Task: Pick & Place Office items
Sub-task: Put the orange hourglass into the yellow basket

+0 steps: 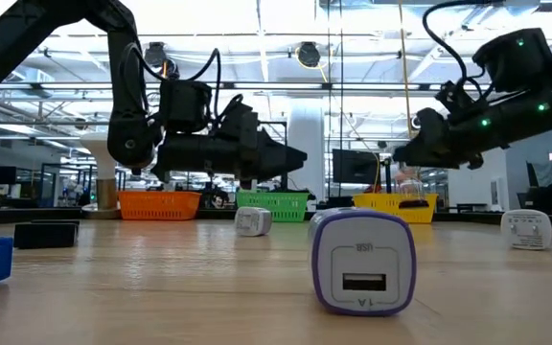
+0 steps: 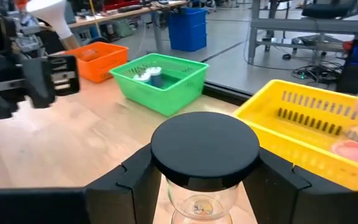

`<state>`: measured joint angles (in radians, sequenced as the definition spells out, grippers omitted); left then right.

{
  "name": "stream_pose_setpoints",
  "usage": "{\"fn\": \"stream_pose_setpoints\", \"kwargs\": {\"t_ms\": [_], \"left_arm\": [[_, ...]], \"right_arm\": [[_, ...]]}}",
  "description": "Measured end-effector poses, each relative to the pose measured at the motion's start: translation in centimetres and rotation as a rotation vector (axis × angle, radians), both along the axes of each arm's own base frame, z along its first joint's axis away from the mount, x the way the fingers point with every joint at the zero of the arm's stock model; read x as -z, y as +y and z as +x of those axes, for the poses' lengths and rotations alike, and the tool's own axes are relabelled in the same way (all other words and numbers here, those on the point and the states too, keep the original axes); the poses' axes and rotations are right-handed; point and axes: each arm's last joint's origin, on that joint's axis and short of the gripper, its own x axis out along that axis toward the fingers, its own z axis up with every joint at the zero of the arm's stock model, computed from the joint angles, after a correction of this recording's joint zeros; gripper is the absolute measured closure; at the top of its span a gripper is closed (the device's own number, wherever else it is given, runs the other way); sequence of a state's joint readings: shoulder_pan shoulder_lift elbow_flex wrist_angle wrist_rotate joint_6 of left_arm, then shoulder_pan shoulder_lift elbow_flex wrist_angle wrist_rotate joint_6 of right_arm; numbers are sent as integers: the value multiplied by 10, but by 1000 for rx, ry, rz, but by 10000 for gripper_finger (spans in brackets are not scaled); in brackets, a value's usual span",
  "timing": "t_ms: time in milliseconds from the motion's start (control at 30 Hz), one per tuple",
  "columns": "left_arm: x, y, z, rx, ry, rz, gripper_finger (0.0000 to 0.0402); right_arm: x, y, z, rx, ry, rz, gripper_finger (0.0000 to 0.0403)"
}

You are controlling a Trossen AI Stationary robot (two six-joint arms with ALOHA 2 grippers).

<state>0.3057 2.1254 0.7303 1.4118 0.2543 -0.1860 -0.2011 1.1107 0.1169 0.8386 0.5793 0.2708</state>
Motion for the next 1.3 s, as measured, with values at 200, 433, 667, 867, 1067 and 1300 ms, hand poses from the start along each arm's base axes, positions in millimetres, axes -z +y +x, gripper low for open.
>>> {"fn": "stream_pose_setpoints", "kwargs": {"t_ms": [200,433,667,867,1067,1300], "left_arm": [[1,6,-4,5,4,-1,330],[2,9,-17,-7,-34,14,390],[7,13,-37,-66,-23,8,387],[4,12,-43,-88,-25,39,398],[4,12,-43,-95,-24,35,386],[5,11,-43,-92,-18,33,399]], "right_arm": [[3,-7,-4,36,41,-16,218],[6,-11,-6,59,71,-8,216],[5,-17,-8,59,55,12,216],[4,-24,-9,52,38,7,216],[5,-30,-3,-7,27,-62,216],[14,-32,4,-92,60,-114,216]]}}
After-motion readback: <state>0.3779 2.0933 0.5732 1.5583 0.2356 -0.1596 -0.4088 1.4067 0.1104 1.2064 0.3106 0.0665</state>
